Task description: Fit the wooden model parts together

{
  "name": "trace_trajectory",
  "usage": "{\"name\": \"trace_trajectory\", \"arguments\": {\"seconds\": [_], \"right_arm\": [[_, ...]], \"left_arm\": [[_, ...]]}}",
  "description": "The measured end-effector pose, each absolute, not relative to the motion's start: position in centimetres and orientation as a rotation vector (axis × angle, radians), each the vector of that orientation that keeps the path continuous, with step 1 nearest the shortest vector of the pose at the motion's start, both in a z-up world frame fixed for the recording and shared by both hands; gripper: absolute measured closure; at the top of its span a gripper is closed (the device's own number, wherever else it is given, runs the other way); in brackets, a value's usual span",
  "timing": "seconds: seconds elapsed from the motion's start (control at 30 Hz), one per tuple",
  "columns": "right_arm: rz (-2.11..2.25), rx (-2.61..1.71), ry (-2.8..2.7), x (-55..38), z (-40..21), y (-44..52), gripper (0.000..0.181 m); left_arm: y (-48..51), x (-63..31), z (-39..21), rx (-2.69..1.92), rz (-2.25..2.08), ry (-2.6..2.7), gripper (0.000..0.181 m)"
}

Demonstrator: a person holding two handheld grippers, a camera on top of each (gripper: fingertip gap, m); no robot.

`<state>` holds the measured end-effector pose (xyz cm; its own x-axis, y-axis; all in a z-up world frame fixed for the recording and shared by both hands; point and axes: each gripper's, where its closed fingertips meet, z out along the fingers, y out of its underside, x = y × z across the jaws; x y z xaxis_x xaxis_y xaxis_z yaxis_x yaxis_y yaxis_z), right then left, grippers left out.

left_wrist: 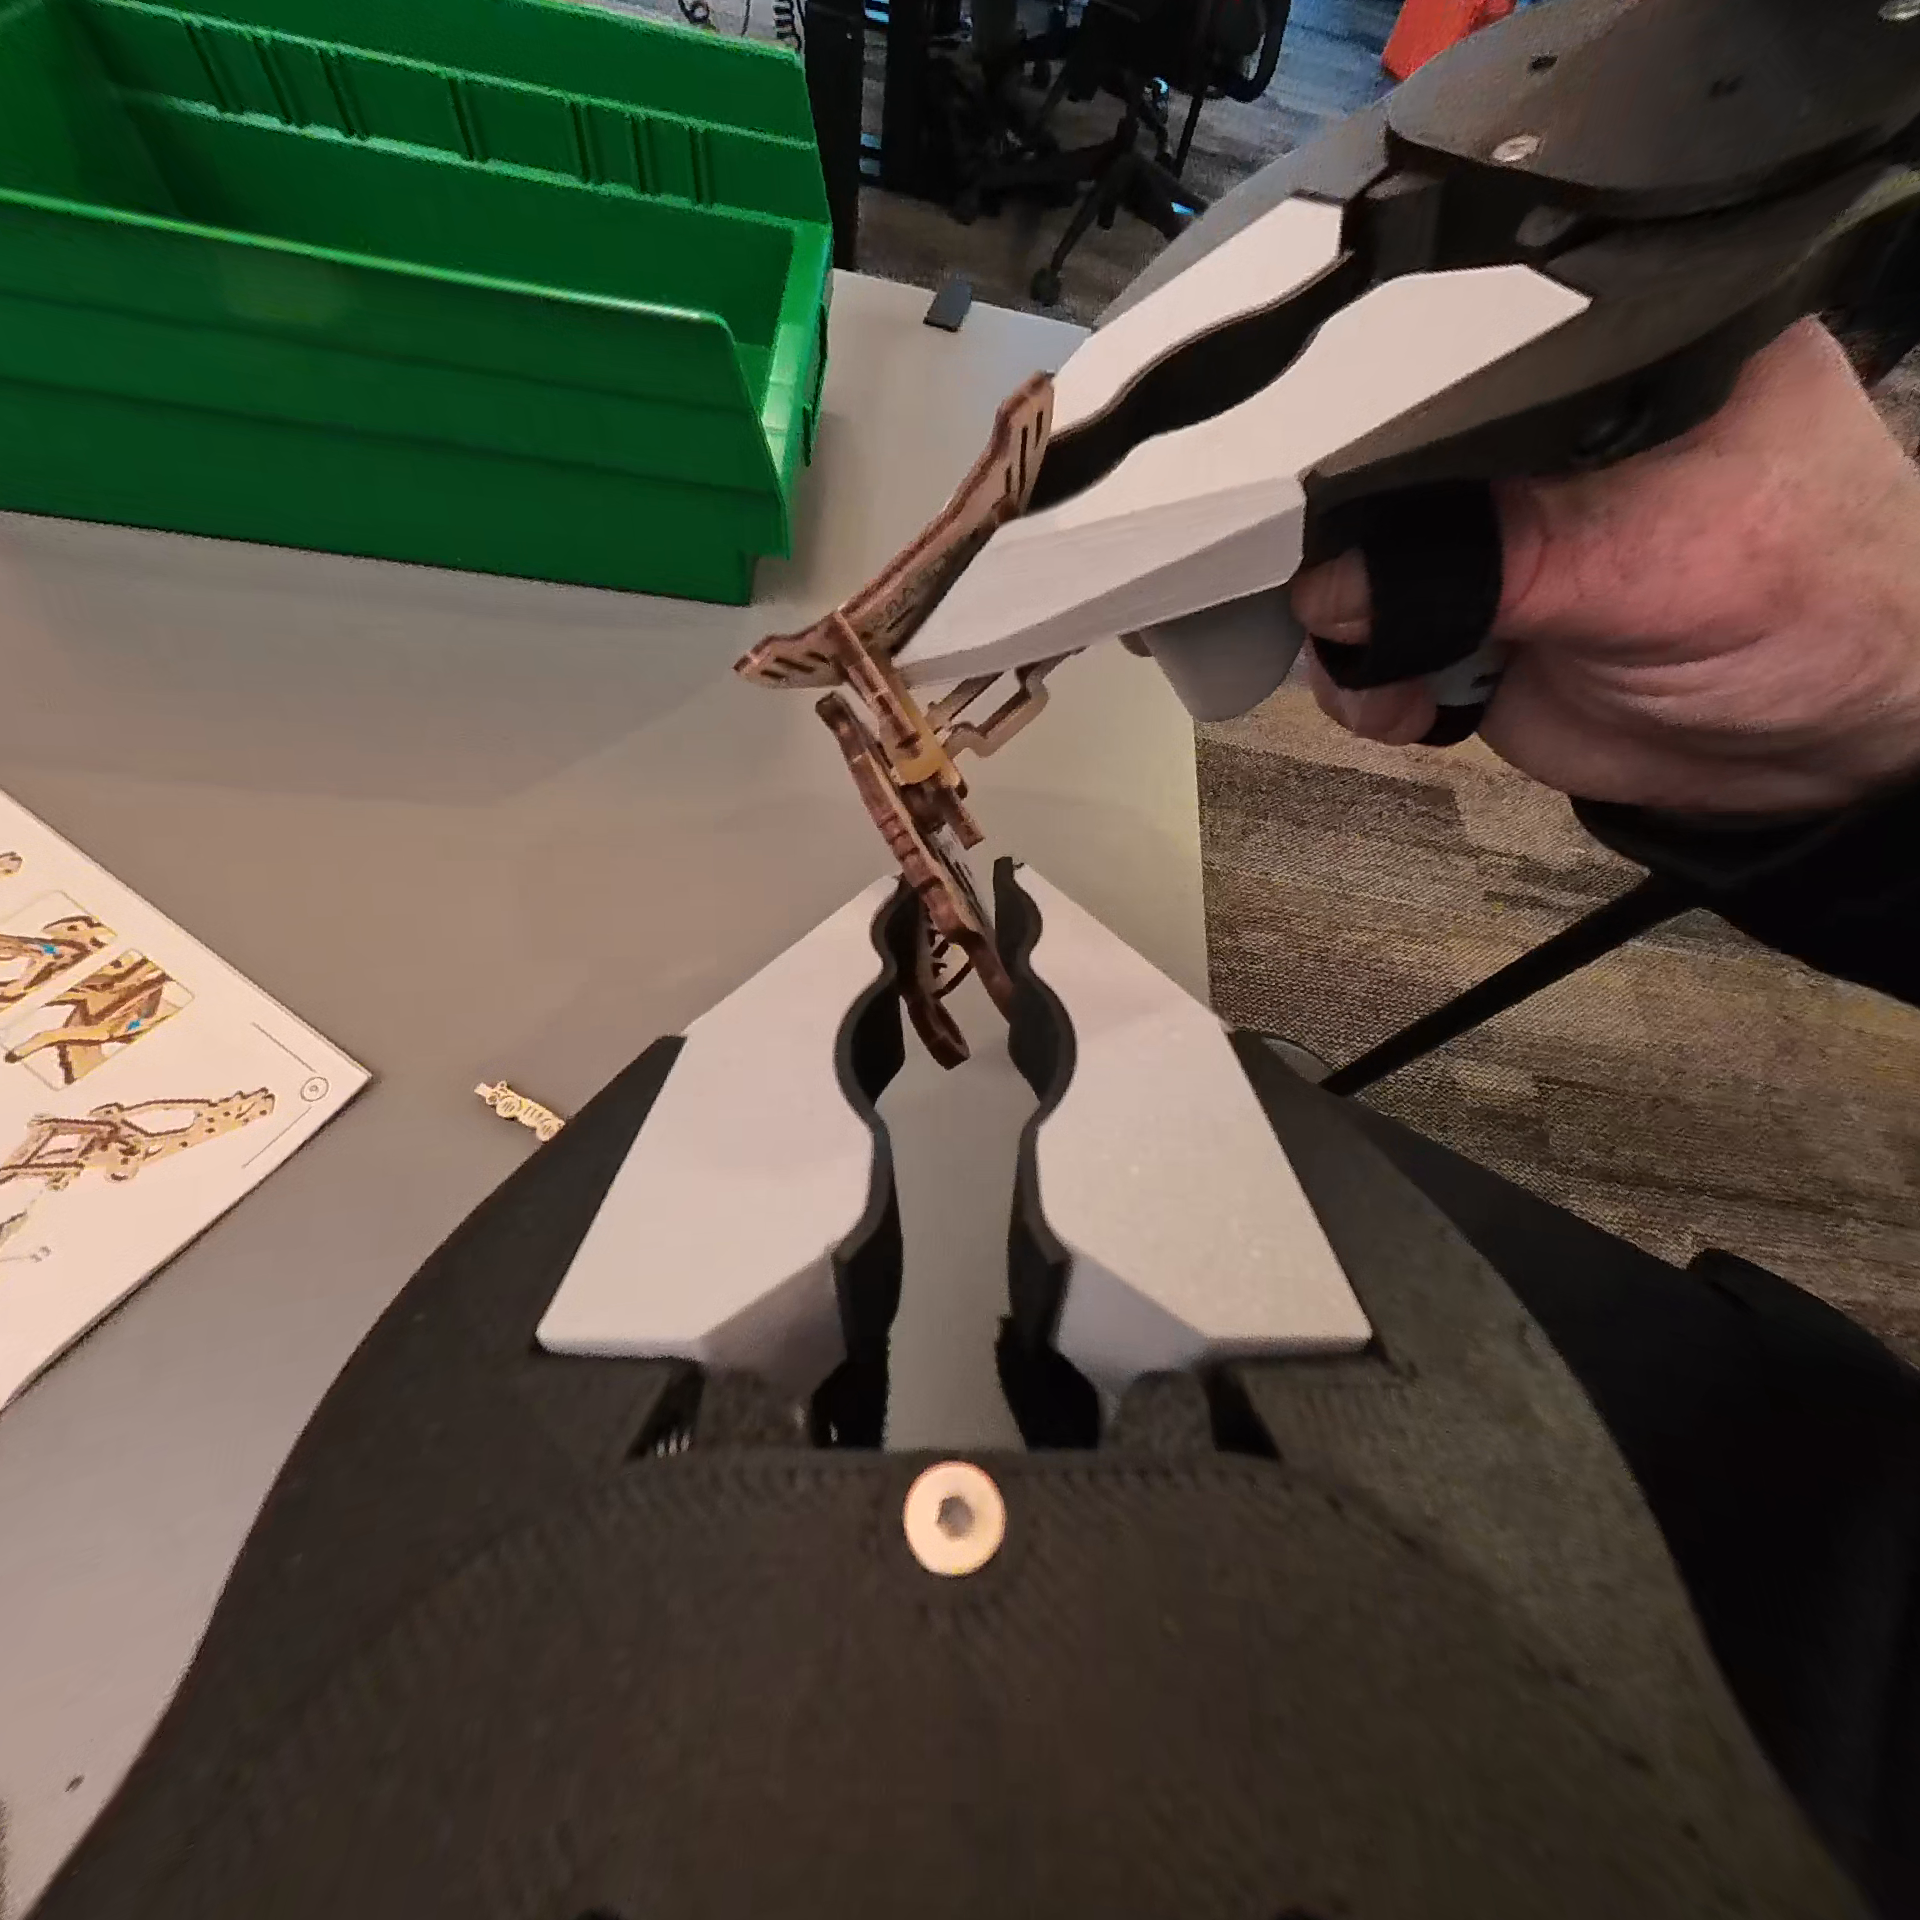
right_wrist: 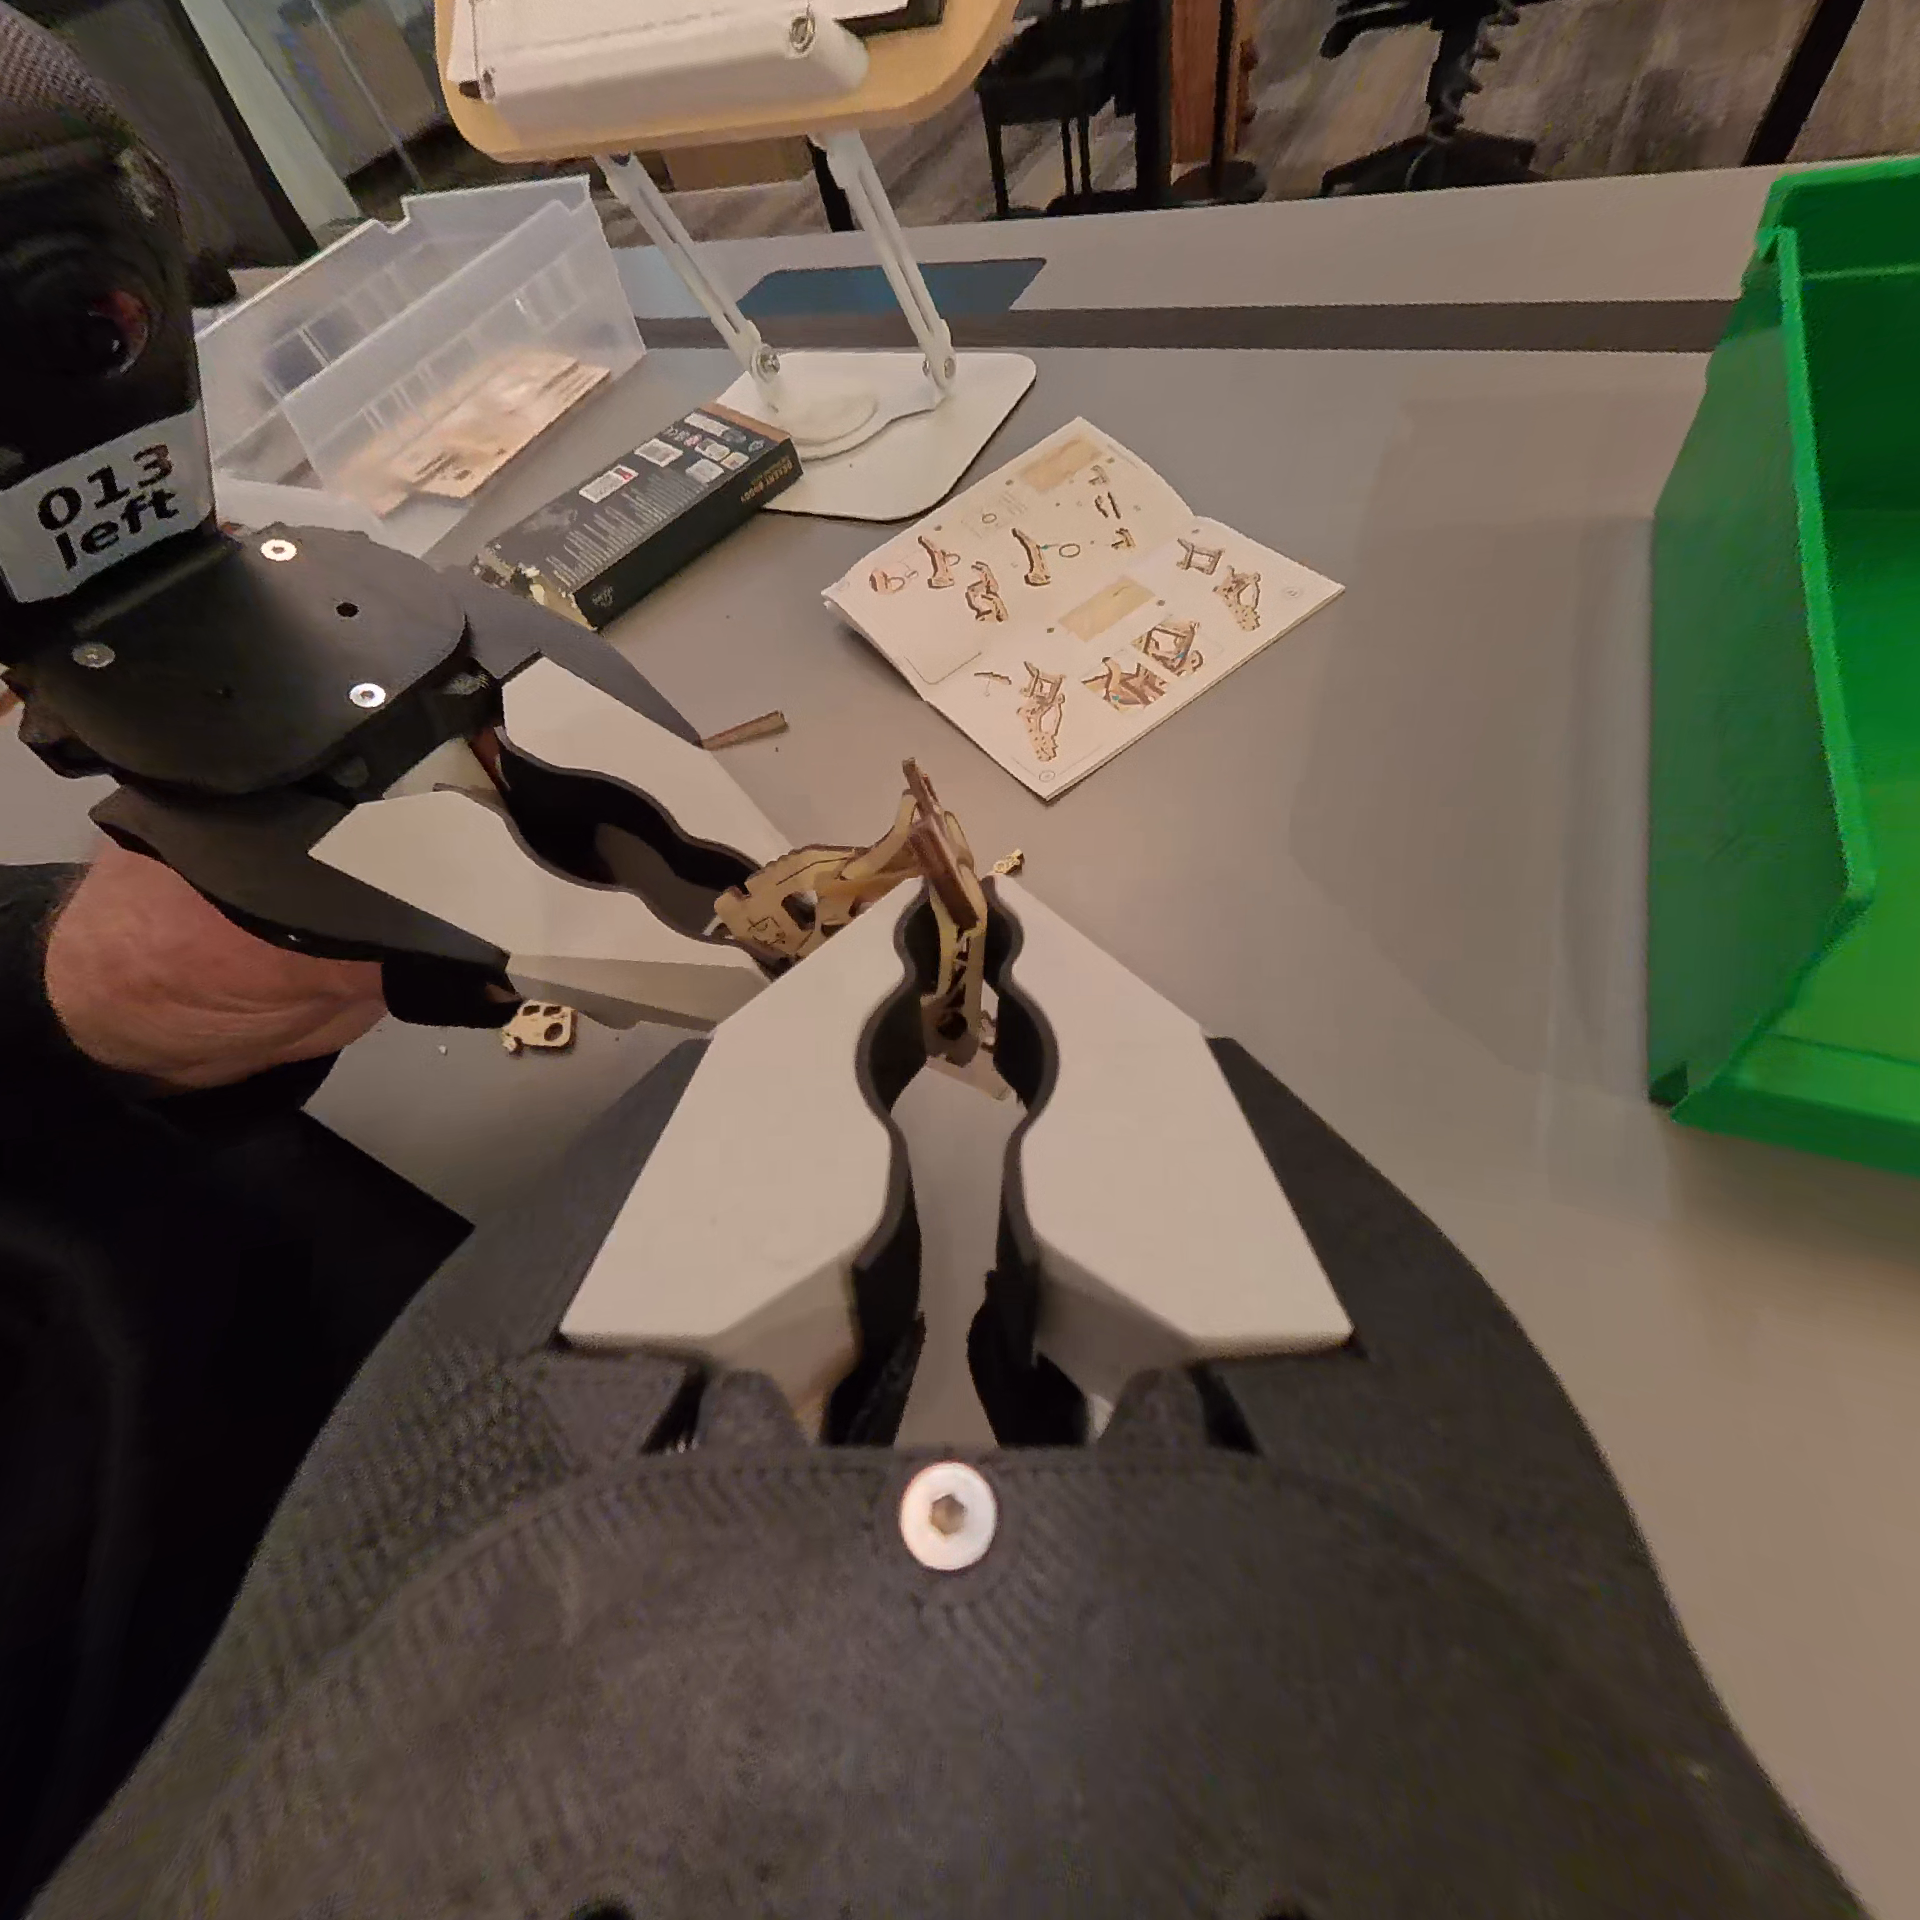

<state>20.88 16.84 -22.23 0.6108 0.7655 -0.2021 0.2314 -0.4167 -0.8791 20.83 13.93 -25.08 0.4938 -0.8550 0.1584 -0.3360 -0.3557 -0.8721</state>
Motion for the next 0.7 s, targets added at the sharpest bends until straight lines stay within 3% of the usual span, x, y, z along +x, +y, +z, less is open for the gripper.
{"name": "trace_trajectory", "arguments": {"seconds": [0.7], "right_arm": [[0.468,-1.742,-0.985,19.8,-20.4,17.1,0.178]], "left_arm": [[14.0,21.4,-24.5,-1.937,-0.894,0.976,0.169]]}}
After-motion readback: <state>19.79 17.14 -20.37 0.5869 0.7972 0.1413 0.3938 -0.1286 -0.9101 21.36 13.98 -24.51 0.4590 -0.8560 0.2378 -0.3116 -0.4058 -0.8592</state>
